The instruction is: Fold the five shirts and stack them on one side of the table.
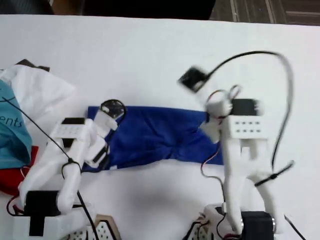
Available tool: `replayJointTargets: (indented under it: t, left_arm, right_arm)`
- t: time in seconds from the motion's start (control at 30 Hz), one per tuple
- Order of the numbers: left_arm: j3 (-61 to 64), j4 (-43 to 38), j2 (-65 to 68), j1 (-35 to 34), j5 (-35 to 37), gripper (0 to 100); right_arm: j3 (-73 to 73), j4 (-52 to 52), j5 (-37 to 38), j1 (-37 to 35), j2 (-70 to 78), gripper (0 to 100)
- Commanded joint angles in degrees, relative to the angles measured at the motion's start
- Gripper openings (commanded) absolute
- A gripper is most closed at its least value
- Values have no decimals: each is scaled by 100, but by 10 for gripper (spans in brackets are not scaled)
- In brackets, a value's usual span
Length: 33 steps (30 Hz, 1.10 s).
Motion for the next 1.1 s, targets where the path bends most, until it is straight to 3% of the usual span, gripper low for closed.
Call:
replayJointTargets:
  t: [0.0, 0.33, 0.47, 0.7, 0.9, 1.07]
  left_arm:
    - [-13, -387, -9, -18, -9, 161]
    - [-13, -387, -9, -26, 0, 161]
    - [-13, -387, -9, -26, 0, 161]
    - [-13, -387, -9, -35, 18, 161]
    - [-13, -352, -44, -26, 26, 159]
    - [-435, 149, -53, -18, 44, 159]
  right_arm:
    - [624, -549, -53, -391, -13, 21]
    - [1064, -2431, -976, -840, 1305, 21]
    - [712, -2686, -1301, -1007, 1930, 21]
    - [-9, -2026, -1380, -919, 2141, 21]
    - [-44, -1077, -1371, -840, 866, 21]
    - [123, -716, -1090, -171, 92, 21]
